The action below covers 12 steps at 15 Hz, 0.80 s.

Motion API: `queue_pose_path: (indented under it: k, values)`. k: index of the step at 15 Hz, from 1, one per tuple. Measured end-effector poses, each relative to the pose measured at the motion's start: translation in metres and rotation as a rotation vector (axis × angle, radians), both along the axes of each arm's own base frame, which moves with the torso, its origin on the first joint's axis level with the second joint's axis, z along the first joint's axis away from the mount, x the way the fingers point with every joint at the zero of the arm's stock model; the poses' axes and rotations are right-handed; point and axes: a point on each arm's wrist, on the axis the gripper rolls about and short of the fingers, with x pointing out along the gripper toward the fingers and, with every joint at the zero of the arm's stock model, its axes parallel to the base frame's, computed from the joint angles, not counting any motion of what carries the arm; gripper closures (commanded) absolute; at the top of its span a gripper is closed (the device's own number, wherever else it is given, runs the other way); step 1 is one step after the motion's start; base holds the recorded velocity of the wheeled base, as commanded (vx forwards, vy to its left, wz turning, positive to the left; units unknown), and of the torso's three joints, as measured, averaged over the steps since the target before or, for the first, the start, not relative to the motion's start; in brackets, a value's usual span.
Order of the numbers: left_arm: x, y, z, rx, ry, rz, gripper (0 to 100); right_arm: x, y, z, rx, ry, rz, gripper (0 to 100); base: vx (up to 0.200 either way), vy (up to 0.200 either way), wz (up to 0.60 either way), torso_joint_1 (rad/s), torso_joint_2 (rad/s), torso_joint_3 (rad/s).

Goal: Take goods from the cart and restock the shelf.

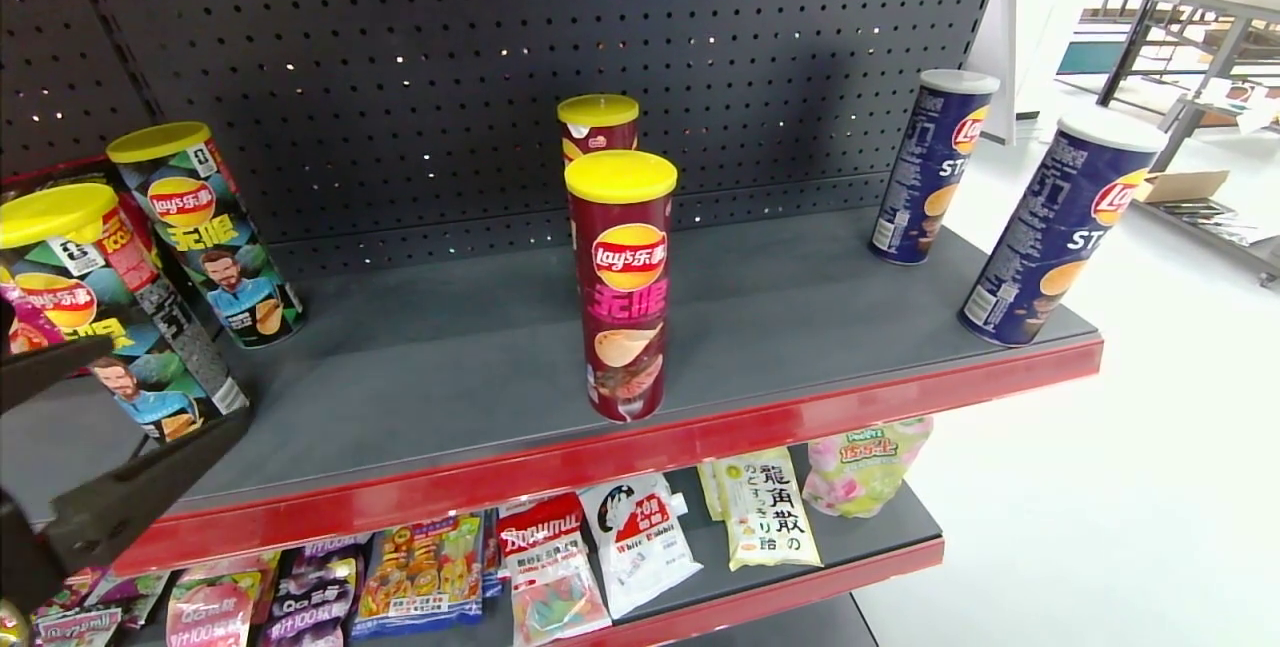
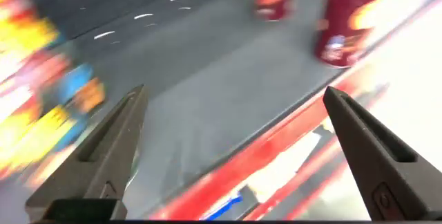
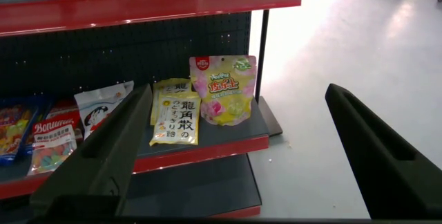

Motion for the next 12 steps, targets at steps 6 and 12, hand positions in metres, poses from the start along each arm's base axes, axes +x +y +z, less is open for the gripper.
queue_pose_path:
  k: [6,12]
  values:
    - [-0.094,0.023,-0.058,-0.024,0.021,0.094,0,0.0,0.0,0.0,0.001,0.0,0.0,0,0.0,0.0,0.0,0.0,0.0,0.0]
    - [-0.118,0.031,-0.091,-0.005,-0.037,0.277,0,0.0,0.0,0.0,0.0,0.0,-0.006,0,0.0,0.0,0.0,0.0,0.0,0.0]
